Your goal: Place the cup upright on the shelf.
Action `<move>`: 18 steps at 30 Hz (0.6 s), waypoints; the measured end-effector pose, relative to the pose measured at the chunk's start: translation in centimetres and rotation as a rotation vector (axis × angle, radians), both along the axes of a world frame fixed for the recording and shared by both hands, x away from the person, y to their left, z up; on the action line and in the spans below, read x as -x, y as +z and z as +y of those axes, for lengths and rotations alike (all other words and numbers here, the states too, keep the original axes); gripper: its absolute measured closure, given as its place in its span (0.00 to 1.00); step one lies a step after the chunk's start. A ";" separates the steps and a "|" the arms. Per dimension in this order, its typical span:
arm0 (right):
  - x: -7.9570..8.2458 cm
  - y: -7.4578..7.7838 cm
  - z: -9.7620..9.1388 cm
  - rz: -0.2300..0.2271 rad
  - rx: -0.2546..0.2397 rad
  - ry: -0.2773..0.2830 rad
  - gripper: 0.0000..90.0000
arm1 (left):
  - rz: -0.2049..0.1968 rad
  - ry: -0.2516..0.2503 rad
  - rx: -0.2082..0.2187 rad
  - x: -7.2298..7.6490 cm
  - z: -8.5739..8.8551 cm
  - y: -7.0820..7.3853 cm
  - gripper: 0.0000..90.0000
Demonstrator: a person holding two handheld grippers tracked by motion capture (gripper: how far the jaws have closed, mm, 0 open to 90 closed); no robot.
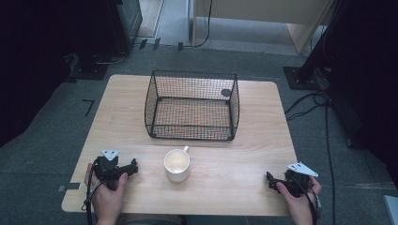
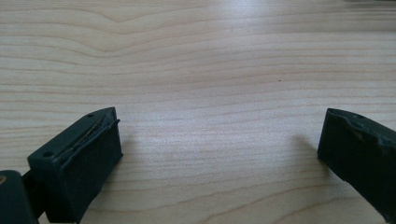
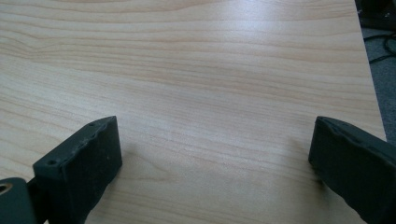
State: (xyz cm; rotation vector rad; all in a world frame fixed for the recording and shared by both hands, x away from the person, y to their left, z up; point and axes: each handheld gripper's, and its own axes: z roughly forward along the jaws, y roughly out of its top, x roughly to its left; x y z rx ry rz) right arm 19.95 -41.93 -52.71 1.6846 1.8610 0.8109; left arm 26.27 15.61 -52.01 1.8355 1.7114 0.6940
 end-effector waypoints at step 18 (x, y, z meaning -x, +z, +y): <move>-0.3 3.5 2.6 -0.117 -0.051 0.061 0.11 | 0.000 0.000 0.000 0.0 0.0 0.0 0.00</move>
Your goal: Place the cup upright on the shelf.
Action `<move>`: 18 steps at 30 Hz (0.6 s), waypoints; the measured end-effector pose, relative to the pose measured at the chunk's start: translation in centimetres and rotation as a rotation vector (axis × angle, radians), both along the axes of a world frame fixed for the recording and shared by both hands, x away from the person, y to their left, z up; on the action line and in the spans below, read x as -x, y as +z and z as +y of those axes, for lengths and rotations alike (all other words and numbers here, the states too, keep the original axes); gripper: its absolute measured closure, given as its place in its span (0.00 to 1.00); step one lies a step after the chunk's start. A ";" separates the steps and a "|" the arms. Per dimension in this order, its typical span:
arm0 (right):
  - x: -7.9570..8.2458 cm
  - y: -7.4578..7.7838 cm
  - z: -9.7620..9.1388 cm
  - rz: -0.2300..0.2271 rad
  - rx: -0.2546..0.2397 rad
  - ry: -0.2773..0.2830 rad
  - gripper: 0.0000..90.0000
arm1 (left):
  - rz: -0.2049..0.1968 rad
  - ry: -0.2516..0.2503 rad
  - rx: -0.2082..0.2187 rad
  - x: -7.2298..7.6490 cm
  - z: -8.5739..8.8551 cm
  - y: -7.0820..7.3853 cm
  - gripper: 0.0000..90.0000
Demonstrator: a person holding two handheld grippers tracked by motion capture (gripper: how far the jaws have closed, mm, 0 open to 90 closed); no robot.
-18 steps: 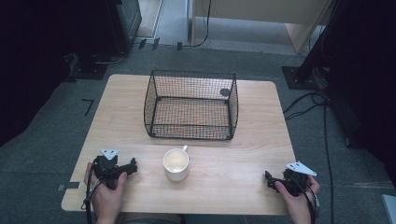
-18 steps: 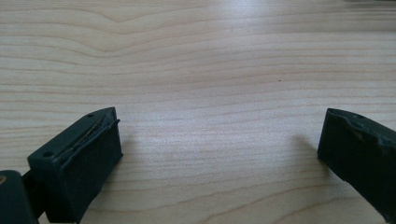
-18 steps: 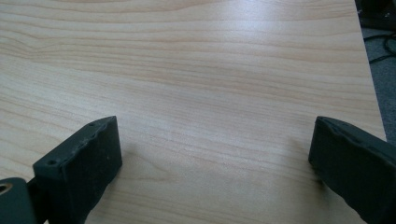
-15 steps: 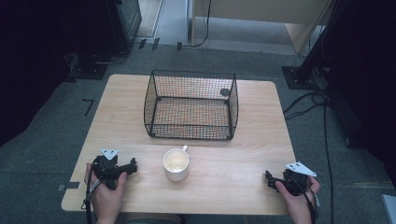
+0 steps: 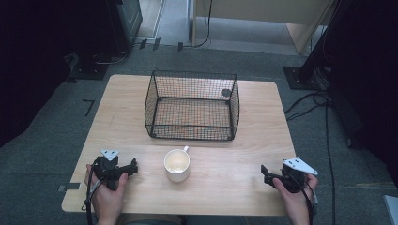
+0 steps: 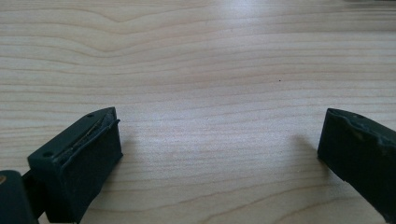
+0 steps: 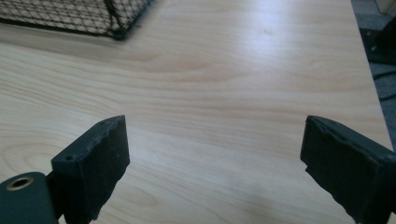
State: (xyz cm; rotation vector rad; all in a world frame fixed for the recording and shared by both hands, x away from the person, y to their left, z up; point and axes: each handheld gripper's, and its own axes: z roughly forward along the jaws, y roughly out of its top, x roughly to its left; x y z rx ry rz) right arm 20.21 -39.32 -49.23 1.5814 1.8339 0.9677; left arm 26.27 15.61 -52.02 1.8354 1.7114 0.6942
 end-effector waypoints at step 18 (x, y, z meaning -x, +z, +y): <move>-2.5 2.2 6.6 -0.039 -0.017 0.166 0.17 | 0.000 0.000 0.000 0.0 0.0 0.0 0.00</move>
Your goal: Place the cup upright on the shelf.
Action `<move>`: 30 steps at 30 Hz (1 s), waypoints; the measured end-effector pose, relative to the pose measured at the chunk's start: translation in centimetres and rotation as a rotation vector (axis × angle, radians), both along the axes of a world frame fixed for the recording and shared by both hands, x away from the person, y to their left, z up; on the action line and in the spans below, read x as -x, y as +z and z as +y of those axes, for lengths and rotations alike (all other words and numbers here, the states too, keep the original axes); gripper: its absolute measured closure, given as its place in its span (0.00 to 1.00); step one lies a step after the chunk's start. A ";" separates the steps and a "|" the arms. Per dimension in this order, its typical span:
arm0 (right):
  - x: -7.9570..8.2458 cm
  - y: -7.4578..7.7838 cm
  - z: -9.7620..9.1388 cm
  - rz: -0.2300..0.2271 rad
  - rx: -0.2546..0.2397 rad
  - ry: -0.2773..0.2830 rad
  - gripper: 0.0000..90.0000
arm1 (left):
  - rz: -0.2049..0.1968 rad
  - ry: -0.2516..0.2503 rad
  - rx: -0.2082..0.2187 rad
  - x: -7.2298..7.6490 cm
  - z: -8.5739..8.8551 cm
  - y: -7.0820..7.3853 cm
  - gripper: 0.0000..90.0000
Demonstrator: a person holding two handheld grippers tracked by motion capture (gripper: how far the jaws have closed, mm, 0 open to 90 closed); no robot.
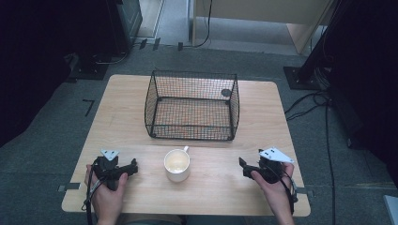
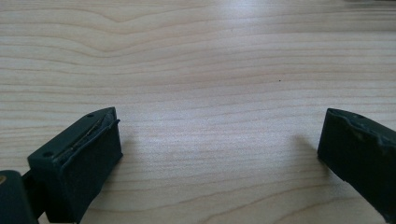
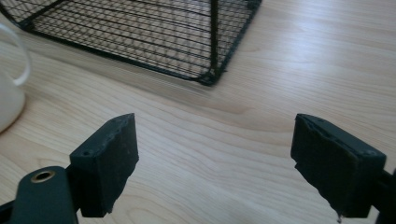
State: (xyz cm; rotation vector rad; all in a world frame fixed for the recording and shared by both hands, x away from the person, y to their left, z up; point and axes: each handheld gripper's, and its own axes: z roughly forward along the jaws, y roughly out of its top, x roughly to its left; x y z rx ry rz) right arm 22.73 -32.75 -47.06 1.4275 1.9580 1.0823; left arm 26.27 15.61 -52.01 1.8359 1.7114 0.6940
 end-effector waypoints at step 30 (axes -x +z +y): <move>-5.3 0.9 9.2 0.015 -0.067 0.276 0.33 | -0.001 -0.001 0.000 -0.1 0.0 0.0 0.00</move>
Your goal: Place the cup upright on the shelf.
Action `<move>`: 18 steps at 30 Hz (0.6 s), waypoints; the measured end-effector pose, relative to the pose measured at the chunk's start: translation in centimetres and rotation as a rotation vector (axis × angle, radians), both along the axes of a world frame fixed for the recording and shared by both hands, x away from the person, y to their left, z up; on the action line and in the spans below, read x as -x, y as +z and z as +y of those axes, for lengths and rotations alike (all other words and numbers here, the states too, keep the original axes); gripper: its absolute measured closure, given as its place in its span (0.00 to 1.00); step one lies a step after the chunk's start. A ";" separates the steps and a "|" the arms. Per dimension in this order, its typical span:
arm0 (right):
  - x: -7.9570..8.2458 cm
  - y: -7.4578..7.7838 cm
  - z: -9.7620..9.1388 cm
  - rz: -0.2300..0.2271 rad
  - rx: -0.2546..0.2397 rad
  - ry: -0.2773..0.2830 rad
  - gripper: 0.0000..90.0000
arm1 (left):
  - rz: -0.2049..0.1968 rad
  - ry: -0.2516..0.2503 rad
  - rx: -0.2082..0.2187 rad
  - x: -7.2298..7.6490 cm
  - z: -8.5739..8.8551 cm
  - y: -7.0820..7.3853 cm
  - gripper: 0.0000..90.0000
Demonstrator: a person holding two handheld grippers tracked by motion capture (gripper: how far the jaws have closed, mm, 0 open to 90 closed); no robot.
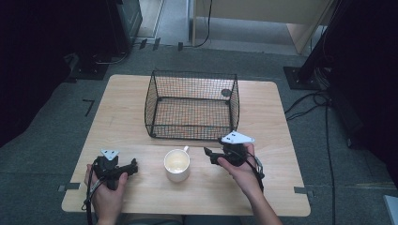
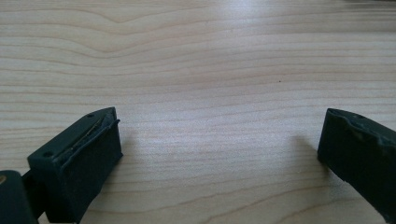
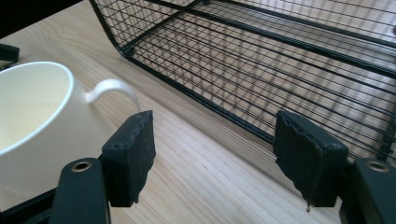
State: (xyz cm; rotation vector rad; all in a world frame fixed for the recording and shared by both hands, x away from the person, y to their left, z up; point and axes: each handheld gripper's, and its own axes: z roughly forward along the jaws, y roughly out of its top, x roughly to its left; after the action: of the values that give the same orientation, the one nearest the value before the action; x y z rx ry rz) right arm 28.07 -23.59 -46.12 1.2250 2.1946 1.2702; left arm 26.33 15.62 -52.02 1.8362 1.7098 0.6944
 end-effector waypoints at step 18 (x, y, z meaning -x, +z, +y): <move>0.3 -2.1 4.6 -0.008 0.012 0.085 0.37 | 0.000 0.000 0.000 0.0 0.0 0.0 0.00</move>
State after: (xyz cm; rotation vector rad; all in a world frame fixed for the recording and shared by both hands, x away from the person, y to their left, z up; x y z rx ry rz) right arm 27.76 -19.04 -48.25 1.1316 2.2670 1.2895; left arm 26.32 15.62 -52.02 1.8362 1.7101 0.6945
